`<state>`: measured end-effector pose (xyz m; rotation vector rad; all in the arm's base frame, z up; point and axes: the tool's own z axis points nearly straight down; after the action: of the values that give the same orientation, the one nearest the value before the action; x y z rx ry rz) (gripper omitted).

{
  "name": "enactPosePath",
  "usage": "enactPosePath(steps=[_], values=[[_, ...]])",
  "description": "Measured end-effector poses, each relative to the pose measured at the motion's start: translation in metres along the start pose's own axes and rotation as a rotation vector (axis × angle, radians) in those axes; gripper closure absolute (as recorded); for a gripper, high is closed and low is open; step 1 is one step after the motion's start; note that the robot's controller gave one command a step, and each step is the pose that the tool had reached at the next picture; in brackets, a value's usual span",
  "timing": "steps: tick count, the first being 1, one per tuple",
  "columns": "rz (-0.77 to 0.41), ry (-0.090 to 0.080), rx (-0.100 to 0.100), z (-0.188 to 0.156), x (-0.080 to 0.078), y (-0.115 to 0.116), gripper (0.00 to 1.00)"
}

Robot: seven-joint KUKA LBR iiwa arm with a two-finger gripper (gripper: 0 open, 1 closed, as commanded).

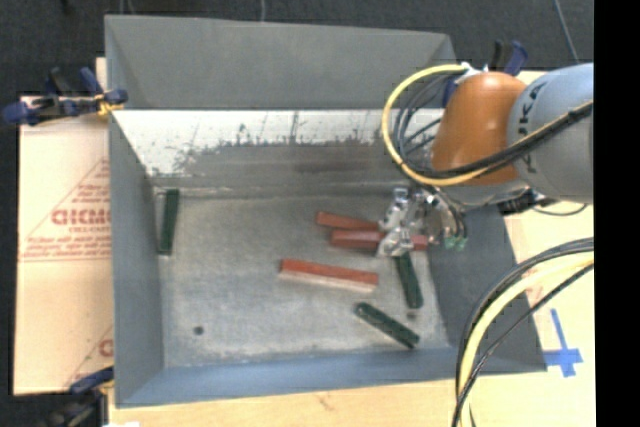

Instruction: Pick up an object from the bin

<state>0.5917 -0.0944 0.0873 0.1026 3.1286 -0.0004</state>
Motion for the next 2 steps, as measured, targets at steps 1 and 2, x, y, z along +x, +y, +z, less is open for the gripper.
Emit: enactPosePath(steps=[1, 2], values=[[0.002, 0.01, 0.001, -0.029, -0.005, -0.004, 1.0], [0.048, 0.013, 0.0, -0.09, 0.004, -0.002, 1.0]])
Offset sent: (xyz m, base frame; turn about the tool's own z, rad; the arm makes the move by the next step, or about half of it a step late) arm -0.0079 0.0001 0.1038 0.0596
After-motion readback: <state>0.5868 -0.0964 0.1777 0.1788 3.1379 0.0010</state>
